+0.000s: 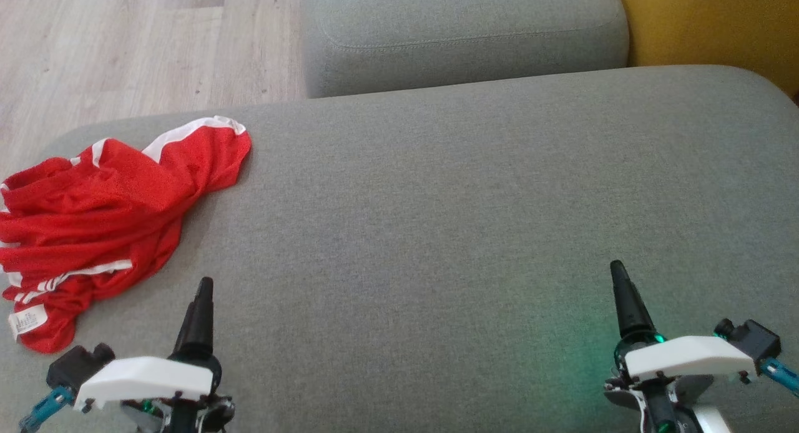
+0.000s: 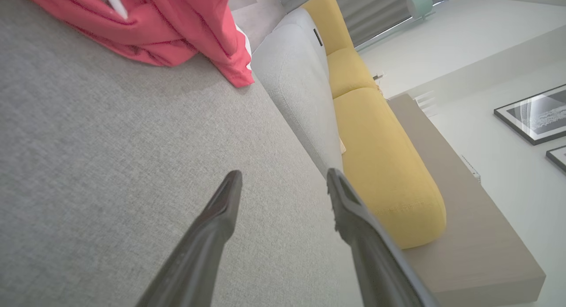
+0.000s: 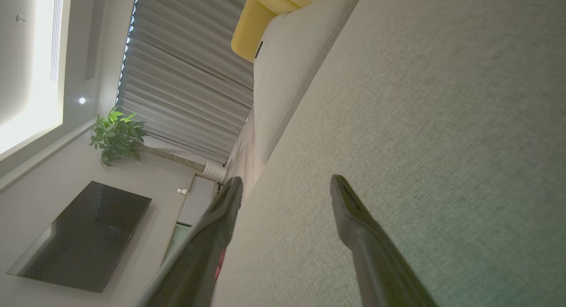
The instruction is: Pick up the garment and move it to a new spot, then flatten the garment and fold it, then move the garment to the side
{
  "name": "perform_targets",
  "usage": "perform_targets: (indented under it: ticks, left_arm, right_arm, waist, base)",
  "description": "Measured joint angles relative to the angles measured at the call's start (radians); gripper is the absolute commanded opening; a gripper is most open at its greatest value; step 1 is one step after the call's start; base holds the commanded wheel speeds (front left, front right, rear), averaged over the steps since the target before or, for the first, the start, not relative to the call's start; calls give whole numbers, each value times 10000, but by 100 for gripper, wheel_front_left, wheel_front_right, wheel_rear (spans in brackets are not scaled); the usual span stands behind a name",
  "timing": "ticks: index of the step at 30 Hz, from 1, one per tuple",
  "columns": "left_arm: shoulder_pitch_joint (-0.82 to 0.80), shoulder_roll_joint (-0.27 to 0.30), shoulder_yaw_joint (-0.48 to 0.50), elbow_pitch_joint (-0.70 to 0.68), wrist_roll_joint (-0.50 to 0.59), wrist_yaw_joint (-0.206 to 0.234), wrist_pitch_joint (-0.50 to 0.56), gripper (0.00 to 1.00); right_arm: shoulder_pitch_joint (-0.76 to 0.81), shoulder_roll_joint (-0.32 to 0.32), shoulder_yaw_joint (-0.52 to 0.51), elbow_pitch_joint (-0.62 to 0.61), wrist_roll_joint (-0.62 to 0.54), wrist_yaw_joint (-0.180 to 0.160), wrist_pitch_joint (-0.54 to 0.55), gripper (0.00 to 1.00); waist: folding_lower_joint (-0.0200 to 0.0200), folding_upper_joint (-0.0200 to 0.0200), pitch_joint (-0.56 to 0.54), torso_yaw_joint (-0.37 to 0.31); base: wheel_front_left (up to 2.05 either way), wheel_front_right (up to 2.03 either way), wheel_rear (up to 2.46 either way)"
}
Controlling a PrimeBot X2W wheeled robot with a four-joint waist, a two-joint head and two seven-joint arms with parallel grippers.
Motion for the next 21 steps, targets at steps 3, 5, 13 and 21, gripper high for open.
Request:
perform_targets:
  ticks: [3, 5, 13, 21]
  left_arm:
    - [3, 69, -109, -109, 385, 86, -88, 100]
    - [3, 96, -226, -190, 621, 165, -171, 100]
    - [163, 224, -491, -422, 1626, 428, -393, 100]
    - [250, 334, -709, -650, 2629, 702, -610, 100]
  right_arm:
    - [-4, 2, 98, 4, -387, 0, -79, 100]
    - [-4, 2, 132, 6, -627, 0, -146, 100]
    - [-3, 8, 428, -48, -1622, 0, -337, 100]
    - [3, 8, 679, -142, -2612, 0, -596, 100]
  waist:
    - [0, 0, -38, -8]
    - [0, 0, -63, -12]
    - [0, 0, -147, -5]
    - [0, 0, -257, 20]
  base:
    - [0, 0, 0]
    - [0, 0, 0]
    - [0, 0, 0]
    - [0, 0, 0]
